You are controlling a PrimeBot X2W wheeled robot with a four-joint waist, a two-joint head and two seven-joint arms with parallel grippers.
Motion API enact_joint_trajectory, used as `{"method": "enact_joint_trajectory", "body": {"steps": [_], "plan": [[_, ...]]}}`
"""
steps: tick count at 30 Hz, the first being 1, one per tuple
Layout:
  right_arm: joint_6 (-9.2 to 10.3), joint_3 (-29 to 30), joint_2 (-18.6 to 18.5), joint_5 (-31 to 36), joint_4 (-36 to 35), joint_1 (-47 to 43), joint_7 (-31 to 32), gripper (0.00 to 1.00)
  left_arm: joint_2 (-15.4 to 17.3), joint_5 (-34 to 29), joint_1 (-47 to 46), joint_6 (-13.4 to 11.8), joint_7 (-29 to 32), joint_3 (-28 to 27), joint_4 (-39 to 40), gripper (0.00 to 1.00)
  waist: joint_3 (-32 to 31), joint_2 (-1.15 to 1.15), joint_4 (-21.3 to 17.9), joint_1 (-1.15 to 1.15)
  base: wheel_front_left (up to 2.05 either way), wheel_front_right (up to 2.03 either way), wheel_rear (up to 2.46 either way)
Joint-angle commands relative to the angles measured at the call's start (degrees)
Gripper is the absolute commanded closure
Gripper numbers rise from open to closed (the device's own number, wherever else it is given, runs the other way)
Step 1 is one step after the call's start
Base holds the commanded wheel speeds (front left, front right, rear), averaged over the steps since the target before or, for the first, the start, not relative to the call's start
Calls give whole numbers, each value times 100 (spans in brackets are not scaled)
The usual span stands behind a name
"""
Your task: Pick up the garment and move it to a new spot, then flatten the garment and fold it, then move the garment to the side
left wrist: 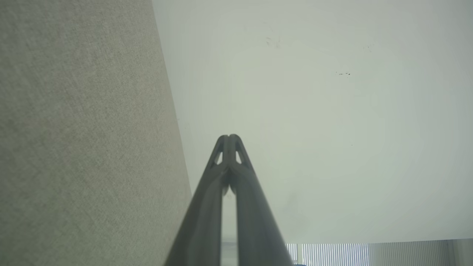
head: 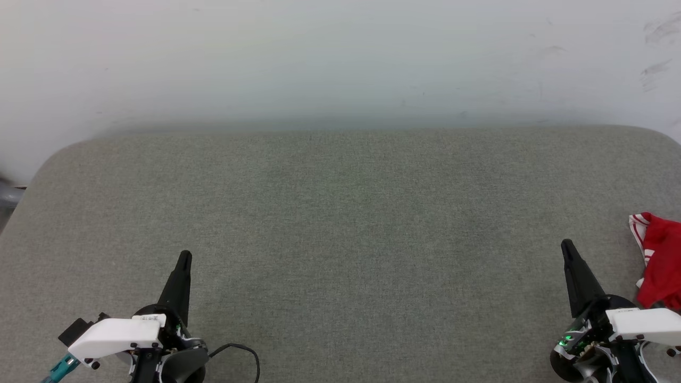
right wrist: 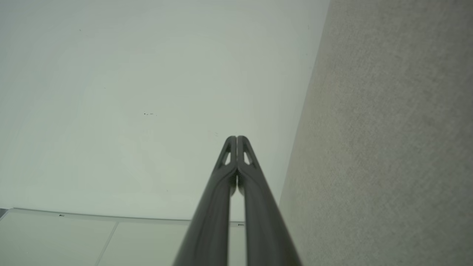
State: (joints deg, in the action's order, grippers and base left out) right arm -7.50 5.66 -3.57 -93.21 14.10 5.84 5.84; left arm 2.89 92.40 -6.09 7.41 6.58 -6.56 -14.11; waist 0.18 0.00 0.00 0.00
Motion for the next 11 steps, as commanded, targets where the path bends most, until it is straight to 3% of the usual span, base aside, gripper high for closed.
{"method": "enact_joint_trajectory", "body": {"steps": [1,11], "plan": [[2,8,14,26,7,71,4,100,-10,1,-38,23,15,-15,-1,100,0,0,0,0,0,0,0],[2,18,22,37,8,71,15,100,-10,1,-38,23,14,-13,0,100,0,0,0,0,0,0,0]]}}
